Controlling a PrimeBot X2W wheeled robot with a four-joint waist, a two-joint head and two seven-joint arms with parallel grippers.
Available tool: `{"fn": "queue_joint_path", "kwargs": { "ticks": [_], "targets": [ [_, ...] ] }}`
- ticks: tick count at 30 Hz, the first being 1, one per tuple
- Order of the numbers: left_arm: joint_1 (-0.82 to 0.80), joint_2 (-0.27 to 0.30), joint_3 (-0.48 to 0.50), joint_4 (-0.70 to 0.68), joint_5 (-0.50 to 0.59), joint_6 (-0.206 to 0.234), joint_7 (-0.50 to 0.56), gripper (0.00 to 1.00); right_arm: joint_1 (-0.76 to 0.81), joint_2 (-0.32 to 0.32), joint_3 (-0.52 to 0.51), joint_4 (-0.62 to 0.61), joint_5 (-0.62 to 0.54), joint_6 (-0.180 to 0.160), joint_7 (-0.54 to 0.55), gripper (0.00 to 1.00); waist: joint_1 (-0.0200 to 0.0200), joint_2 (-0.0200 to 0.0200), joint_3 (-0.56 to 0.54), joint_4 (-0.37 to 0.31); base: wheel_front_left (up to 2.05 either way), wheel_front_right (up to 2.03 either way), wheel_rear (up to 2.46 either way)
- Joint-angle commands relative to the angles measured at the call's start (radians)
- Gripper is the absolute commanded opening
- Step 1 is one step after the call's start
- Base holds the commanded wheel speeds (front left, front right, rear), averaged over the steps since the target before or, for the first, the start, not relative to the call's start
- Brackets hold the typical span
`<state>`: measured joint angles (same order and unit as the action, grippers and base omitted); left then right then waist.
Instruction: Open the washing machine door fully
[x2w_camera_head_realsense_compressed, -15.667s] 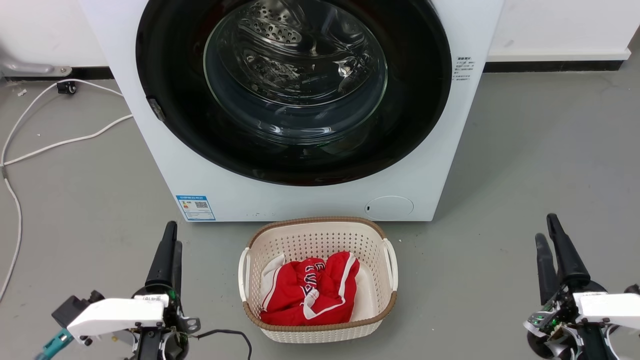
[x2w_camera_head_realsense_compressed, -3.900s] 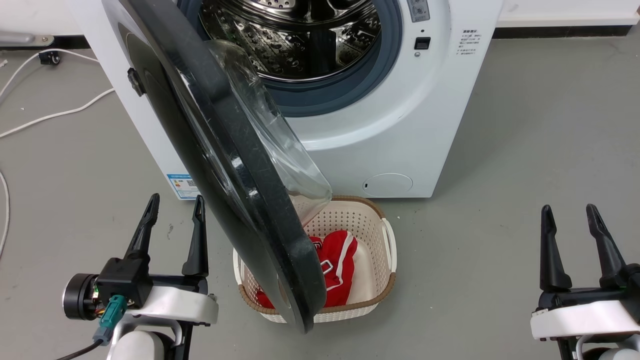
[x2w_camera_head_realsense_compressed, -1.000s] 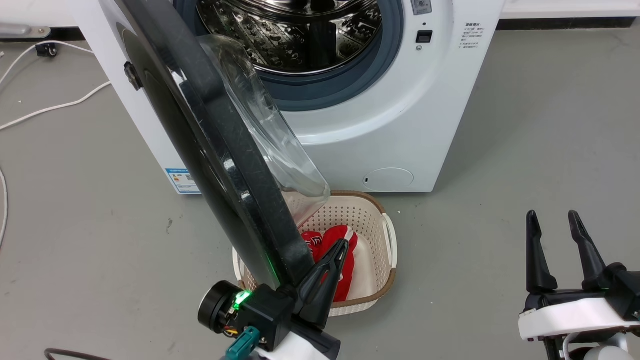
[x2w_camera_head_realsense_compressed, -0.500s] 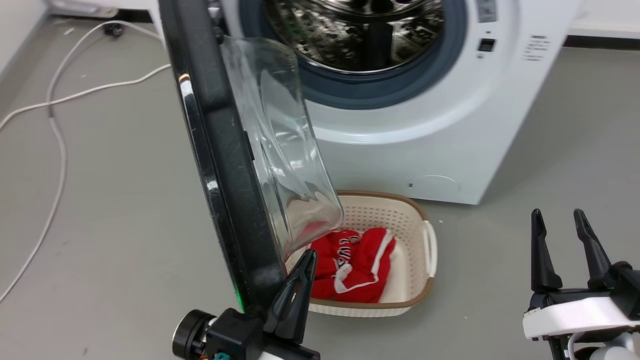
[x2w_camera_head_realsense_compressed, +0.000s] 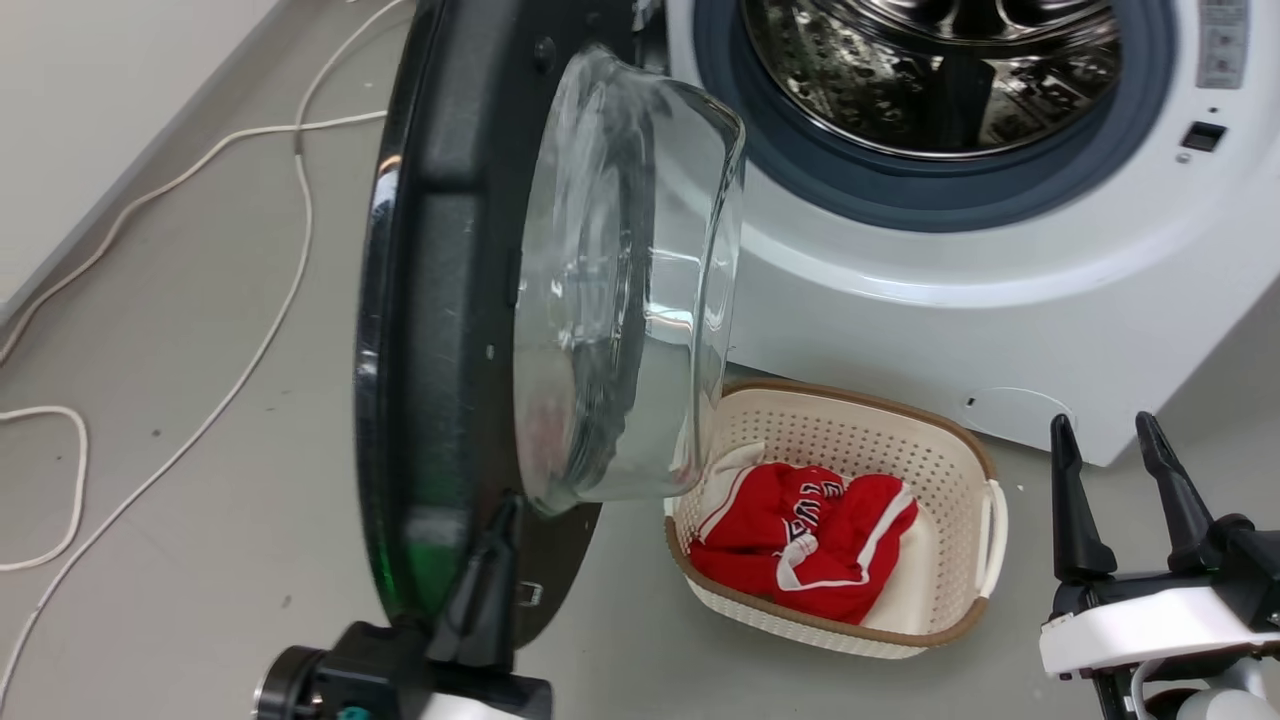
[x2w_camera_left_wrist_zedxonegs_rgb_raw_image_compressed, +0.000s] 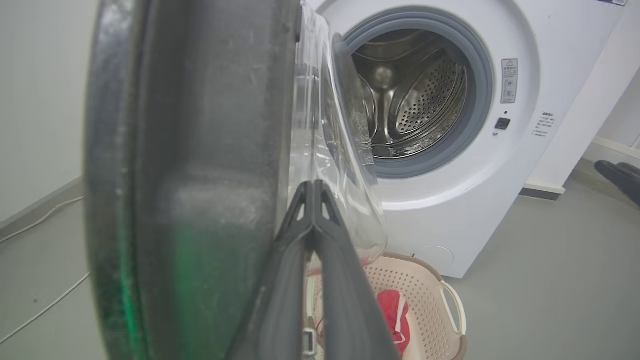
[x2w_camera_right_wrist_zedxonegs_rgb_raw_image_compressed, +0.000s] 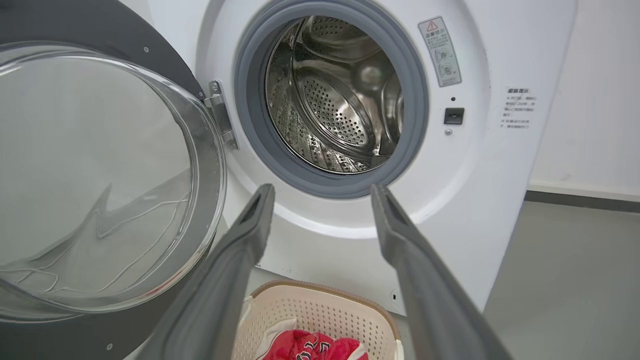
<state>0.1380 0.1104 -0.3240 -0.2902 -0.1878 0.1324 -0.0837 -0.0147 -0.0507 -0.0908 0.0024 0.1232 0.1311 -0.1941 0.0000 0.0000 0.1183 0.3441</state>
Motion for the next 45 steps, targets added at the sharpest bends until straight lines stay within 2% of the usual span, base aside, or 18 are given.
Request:
{"fn": "queue_joint_path", "kwargs": {
  "ticks": [1, 9, 17, 23, 29, 35, 41, 45],
  "targets": [
    [0.001, 0.01, 0.018, 0.008, -0.004, 0.008, -0.007, 0.0, 0.0, 0.001, -0.001, -0.004, -0.003, -0.001, 0.001, 1.0, 0.0, 0.0, 0.003, 0.014, 0.0, 0.0, 0.0],
    [-0.036, 0.056, 0.153, 0.061, -0.049, 0.041, -0.035, 0.0, -0.005, 0.001, 0.014, -0.014, -0.006, -0.001, 0.015, 1.0, 0.0, 0.0, 0.01, 0.005, 0.0, 0.0, 0.0],
    [-0.114, 0.133, 0.314, 0.167, -0.119, 0.041, -0.074, 0.0, -0.006, 0.001, 0.009, -0.025, -0.005, -0.001, 0.026, 1.0, 0.0, 0.0, 0.034, -0.032, 0.0, 0.0, 0.0],
    [-0.16, 0.169, 0.406, 0.256, -0.166, 0.048, -0.109, 0.0, -0.017, 0.001, 0.004, -0.032, -0.008, -0.001, 0.023, 1.0, 0.0, 0.0, 0.058, -0.051, 0.0, 0.0, 0.0],
    [-0.235, 0.207, 0.486, 0.384, -0.236, 0.009, -0.142, 0.0, -0.033, 0.001, 0.001, -0.04, -0.015, -0.001, 0.021, 1.0, 0.0, 0.0, 0.086, -0.054, 0.0, 0.0, 0.0],
    [-0.323, 0.254, 0.52, 0.536, -0.247, -0.036, -0.171, 0.0, -0.047, 0.001, 0.002, -0.037, -0.018, -0.001, 0.019, 1.0, 0.0, 0.0, 0.103, -0.057, 0.0, 0.0, 0.0],
    [-0.38, 0.264, 0.533, 0.622, -0.226, -0.062, -0.181, 0.0, -0.055, 0.001, 0.003, -0.033, -0.01, -0.001, 0.016, 1.0, 0.0, 0.0, 0.107, -0.06, 0.0, 0.0, 0.0],
    [-0.393, 0.25, 0.55, 0.631, -0.198, -0.072, -0.183, 0.0, -0.052, 0.001, 0.004, -0.028, -0.008, -0.001, 0.011, 1.0, 0.0, 0.0, 0.096, -0.063, 0.0, 0.0, 0.0]
  ]
}}
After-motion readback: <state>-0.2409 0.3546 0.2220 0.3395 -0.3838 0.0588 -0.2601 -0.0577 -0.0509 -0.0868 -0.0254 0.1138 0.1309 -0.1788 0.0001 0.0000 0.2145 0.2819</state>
